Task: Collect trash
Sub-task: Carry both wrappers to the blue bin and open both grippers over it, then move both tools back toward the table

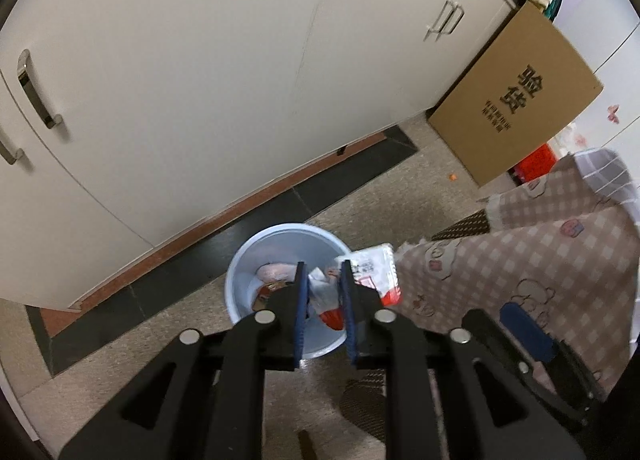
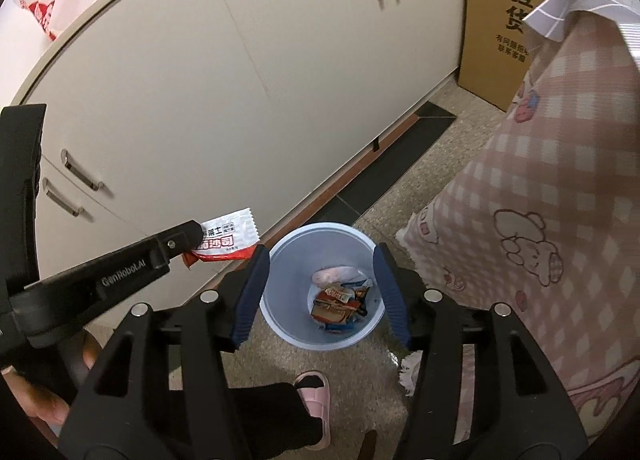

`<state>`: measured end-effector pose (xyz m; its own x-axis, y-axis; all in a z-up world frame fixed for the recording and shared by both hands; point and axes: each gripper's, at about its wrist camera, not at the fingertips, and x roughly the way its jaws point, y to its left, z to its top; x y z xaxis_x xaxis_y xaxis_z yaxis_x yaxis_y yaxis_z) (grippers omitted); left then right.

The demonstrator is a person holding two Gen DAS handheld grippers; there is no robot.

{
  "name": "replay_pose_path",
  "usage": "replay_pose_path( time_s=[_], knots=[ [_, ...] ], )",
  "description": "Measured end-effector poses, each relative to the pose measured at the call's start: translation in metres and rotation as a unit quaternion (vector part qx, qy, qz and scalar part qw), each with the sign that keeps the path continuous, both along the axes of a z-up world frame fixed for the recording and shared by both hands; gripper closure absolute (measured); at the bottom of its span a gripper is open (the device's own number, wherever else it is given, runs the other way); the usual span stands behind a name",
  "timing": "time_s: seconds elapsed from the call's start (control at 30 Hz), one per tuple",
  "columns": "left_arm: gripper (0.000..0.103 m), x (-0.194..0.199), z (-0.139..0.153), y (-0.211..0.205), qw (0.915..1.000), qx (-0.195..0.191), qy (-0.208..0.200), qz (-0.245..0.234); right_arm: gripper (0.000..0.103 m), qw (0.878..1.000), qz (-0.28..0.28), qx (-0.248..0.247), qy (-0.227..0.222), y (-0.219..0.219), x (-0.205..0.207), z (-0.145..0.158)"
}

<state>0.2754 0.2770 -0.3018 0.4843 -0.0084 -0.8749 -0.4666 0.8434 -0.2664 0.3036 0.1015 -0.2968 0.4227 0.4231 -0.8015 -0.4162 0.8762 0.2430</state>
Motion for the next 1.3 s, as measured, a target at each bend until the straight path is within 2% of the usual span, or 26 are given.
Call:
replay_pose_path(
  time_s=[0.03, 0.07, 0.1, 0.4, 0.6, 0.8, 0.93, 1.03, 1.13, 1.3],
  knots=[
    [0.066, 0.000, 0.001, 0.000, 1.0000, -0.001, -0.001, 0.003, 0.049, 1.000, -0.002, 0.001, -0.001, -0.001, 0.000, 0.001],
    [0.048, -0.001, 0.003, 0.000, 1.0000, 0.002, -0.002, 0.009, 0.049, 1.000, -0.003, 0.001, -0.002, -0.002, 0.001, 0.002],
    [0.044, -0.003, 0.005, 0.001, 0.9998, 0.008, -0.007, 0.016, 0.049, 1.000, -0.004, 0.002, -0.001, -0.003, 0.001, 0.003],
    [0.044, -0.023, 0.021, 0.005, 0.9992, 0.024, -0.009, 0.032, 0.049, 1.000, 0.001, 0.024, -0.003, -0.003, -0.007, 0.021],
    [0.044, -0.056, 0.070, -0.002, 0.9935, 0.071, -0.071, 0.054, 0.049, 0.998, 0.018, 0.062, -0.021, -0.006, -0.023, 0.061],
    [0.038, -0.086, 0.139, -0.018, 0.9794, 0.108, -0.153, 0.076, 0.047, 0.991, 0.022, 0.112, -0.071, -0.025, -0.044, 0.122],
    [0.036, -0.087, 0.170, -0.044, 0.9748, 0.115, -0.182, 0.058, 0.045, 0.986, 0.002, 0.125, -0.113, -0.063, -0.054, 0.162],
    [0.036, -0.079, 0.186, -0.077, 0.9740, 0.111, -0.195, 0.031, 0.043, 0.981, -0.025, 0.124, -0.144, -0.105, -0.057, 0.182],
    [0.035, -0.066, 0.198, -0.117, 0.9743, 0.106, -0.199, -0.011, 0.042, 0.976, -0.066, 0.122, -0.165, -0.157, -0.059, 0.193],
    [0.035, -0.034, 0.209, -0.205, 0.9704, 0.097, -0.199, -0.096, 0.040, 0.965, -0.153, 0.119, -0.176, -0.254, -0.053, 0.191]
  ],
)
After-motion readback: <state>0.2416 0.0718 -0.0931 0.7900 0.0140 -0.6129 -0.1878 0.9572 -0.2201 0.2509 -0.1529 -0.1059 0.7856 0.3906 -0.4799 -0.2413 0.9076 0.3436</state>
